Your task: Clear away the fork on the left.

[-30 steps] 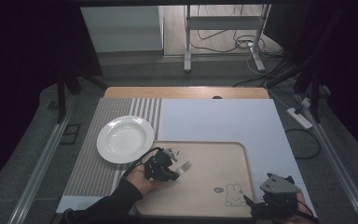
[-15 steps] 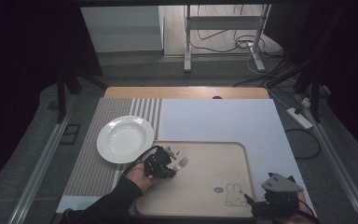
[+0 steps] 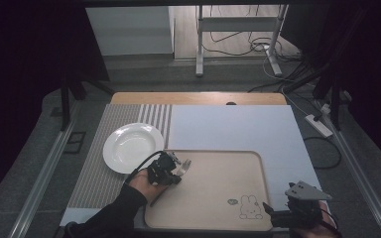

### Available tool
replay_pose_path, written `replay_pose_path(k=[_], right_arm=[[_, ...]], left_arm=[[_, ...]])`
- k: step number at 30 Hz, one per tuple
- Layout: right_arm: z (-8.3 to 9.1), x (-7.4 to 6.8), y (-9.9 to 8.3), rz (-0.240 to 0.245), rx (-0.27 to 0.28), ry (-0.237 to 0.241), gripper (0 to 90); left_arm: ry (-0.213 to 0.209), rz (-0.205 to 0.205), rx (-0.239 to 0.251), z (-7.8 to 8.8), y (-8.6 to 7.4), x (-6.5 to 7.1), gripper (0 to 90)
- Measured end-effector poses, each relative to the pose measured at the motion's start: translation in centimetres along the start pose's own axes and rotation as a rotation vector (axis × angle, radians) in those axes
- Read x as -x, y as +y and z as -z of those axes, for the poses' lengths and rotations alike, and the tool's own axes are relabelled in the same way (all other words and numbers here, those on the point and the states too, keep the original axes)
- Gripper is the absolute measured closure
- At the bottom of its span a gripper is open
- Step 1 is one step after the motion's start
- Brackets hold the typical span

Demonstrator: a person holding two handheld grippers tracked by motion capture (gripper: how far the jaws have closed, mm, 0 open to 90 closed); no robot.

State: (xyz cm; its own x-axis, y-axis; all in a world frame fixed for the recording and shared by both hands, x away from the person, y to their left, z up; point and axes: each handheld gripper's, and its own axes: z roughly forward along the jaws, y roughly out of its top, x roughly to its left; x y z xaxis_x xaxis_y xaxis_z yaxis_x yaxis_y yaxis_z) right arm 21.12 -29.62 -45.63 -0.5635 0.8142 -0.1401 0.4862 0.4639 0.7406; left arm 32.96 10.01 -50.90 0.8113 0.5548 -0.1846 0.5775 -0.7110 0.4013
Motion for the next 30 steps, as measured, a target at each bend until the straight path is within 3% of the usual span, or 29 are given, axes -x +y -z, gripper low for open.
replay_pose_path(k=[12,30], right_arm=[[-0.1,-0.2,0.0,0.016,-0.009,-0.002,0.0],[-0.2,-0.3,0.1,0.033,-0.022,-0.009,0.0]], left_arm=[[0.016,0.072,0.007,1.0,-1.4,-2.1,89.1],[0.019,0.116,0.006,1.6,-2.5,-3.4,89.0]])
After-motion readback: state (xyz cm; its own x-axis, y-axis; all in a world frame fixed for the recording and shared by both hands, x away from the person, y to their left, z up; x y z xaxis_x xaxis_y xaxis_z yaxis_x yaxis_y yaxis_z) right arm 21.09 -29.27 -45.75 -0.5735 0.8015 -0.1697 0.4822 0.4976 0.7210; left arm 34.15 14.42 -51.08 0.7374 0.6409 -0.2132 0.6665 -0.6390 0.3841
